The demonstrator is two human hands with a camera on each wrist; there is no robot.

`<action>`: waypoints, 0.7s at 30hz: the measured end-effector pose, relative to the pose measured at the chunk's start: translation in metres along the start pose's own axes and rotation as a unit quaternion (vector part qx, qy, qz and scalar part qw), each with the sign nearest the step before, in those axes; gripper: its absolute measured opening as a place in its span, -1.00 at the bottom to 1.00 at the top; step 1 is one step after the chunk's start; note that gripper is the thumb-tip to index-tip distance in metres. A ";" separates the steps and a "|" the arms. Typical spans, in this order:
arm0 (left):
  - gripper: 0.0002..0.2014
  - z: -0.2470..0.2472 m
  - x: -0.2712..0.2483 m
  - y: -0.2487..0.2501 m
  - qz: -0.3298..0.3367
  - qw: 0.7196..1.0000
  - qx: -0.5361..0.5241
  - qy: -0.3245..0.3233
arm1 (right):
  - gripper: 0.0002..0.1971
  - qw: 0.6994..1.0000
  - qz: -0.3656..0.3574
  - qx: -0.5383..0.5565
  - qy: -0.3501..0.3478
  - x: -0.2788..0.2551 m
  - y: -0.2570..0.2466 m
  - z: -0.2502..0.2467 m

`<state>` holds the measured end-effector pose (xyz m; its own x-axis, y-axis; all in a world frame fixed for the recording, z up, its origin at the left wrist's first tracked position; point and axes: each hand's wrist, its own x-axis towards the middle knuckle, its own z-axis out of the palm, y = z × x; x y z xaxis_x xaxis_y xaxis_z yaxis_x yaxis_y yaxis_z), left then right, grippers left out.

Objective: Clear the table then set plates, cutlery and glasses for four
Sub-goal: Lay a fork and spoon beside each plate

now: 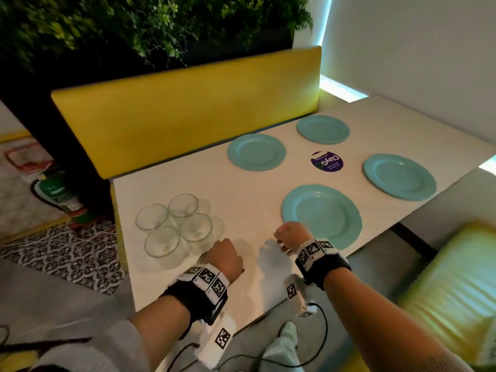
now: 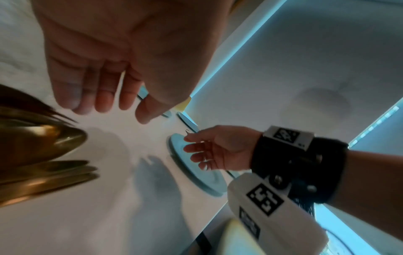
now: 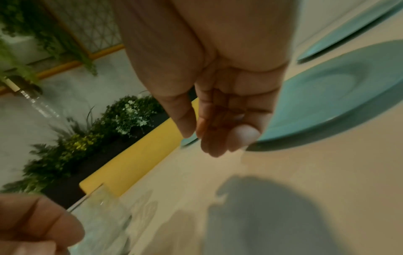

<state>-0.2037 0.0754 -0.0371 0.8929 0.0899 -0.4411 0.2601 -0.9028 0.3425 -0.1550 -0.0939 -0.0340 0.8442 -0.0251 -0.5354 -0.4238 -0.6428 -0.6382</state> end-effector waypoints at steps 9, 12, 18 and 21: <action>-0.52 0.023 -0.018 -0.062 -0.104 0.987 0.123 0.022 | -0.74 0.998 -0.027 -0.052 -0.022 -0.019 -0.008 0.034; -0.52 0.021 -0.018 -0.075 -0.124 0.983 0.132 0.018 | -0.71 0.997 -0.032 -0.065 -0.022 -0.022 -0.010 0.037; -0.53 0.017 -0.010 -0.090 -0.092 0.984 0.152 -0.011 | -0.68 0.995 -0.043 -0.089 -0.031 -0.025 -0.013 0.043; -0.50 0.014 -0.008 -0.092 -0.068 0.986 0.155 -0.002 | -0.68 0.993 -0.047 -0.101 -0.039 -0.027 -0.015 0.045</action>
<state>-0.2397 0.1515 -0.0769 0.8558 0.2179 -0.4692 0.2525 -0.9675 0.0111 -0.1868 -0.0491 -0.0352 0.8460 0.0970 -0.5244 -0.2622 -0.7806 -0.5674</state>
